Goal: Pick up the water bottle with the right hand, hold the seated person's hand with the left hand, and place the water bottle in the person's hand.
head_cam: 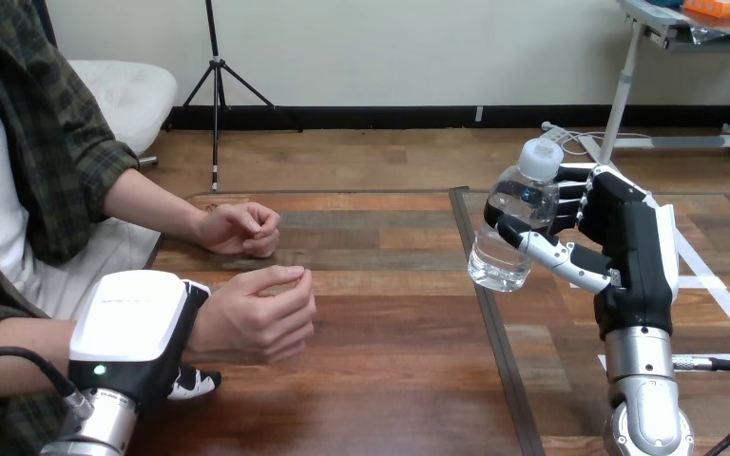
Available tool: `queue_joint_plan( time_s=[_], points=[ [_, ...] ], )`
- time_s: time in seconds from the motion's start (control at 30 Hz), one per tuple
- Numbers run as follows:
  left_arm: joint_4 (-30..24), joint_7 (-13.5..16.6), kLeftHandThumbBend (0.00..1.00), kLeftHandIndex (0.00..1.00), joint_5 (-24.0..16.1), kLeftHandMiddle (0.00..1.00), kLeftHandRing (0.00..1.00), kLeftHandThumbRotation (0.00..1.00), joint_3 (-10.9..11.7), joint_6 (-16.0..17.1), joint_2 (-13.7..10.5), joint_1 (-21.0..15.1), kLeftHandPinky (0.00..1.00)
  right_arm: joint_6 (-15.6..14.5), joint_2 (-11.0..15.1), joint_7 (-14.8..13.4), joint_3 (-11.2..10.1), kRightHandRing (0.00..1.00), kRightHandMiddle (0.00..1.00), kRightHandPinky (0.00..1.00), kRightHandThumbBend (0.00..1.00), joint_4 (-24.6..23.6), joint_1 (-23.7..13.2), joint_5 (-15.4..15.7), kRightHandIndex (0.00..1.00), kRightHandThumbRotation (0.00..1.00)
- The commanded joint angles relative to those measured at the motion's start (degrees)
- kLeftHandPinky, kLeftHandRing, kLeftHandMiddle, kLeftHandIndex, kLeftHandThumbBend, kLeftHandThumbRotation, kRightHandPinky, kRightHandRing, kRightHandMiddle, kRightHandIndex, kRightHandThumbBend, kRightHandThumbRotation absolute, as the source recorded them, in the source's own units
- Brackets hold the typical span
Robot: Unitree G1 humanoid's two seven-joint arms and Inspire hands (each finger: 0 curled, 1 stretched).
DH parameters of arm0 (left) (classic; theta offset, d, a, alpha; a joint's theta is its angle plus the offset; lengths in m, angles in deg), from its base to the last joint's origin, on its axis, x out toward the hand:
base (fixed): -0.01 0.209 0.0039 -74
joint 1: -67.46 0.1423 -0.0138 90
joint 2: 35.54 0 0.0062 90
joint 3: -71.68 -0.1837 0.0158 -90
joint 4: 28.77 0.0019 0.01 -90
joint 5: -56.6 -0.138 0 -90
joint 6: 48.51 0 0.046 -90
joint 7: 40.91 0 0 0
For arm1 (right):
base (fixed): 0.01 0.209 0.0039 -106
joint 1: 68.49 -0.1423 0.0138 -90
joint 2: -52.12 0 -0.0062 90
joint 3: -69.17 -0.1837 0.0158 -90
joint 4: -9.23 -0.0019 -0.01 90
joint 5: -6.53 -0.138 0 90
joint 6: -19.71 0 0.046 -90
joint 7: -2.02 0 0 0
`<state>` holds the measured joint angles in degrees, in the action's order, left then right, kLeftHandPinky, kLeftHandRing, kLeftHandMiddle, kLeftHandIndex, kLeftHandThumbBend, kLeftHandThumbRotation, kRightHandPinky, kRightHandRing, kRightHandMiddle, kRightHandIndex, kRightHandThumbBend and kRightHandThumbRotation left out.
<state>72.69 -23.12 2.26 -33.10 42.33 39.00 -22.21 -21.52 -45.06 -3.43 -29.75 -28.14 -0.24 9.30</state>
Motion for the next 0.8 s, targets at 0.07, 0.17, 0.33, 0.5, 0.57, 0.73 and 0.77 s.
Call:
queue_joint_plan(
  time_s=[0.07, 0.17, 0.33, 0.5, 0.57, 0.73, 0.77],
  points=[
    [-1.8, 2.4, 0.86, 0.38, -0.6, 0.38, 0.34, 0.00, -0.3, 1.1, -0.2, -1.6, 0.32, 2.2, 0.1, -1.0, 0.2, 0.44, 0.49, 0.38, 0.72, -3.7, -3.0, 0.4, 0.53, 0.00],
    [-2.0, 1.7, 0.85, 0.38, -0.6, 0.38, 0.34, 0.00, -0.2, 0.6, -0.2, -1.6, 0.32, 2.3, 0.0, -0.7, 0.1, 0.44, 0.49, 0.38, 0.72, -3.6, -3.1, 0.2, 0.53, 0.00],
    [-2.4, 0.8, 0.84, 0.39, -0.3, 0.38, 0.34, 0.00, -0.1, 0.2, -0.1, -1.5, 0.32, 2.0, 0.2, -1.4, 0.2, 0.44, 0.49, 0.38, 0.72, -3.9, -3.0, 0.9, 0.53, 0.00],
    [-2.3, 0.8, 0.83, 0.39, 0.0, 0.38, 0.35, 0.00, 0.1, 0.3, 0.1, -1.5, 0.32, 1.9, 0.0, -1.2, 0.2, 0.44, 0.49, 0.39, 0.72, -3.9, -2.9, 0.5, 0.53, 0.00],
    [-2.3, 0.9, 0.83, 0.40, -0.1, 0.39, 0.35, 0.00, 0.1, 0.3, 0.1, -1.5, 0.32, 2.0, -0.1, -1.0, 0.1, 0.44, 0.49, 0.39, 0.72, -3.8, -3.0, 0.3, 0.53, 0.00],
    [-2.3, 0.8, 0.83, 0.41, -0.3, 0.39, 0.35, 0.00, 0.1, -0.1, 0.2, -1.4, 0.33, 2.2, -0.1, -0.8, 0.1, 0.44, 0.49, 0.39, 0.72, -3.6, -3.0, 0.1, 0.53, 0.00],
    [-2.3, 0.9, 0.83, 0.42, -0.3, 0.39, 0.35, 0.00, 0.1, -0.1, 0.2, -1.4, 0.33, 2.2, -0.2, -0.5, 0.1, 0.44, 0.49, 0.39, 0.72, -3.6, -3.0, -0.2, 0.53, 0.00]
  ],
)
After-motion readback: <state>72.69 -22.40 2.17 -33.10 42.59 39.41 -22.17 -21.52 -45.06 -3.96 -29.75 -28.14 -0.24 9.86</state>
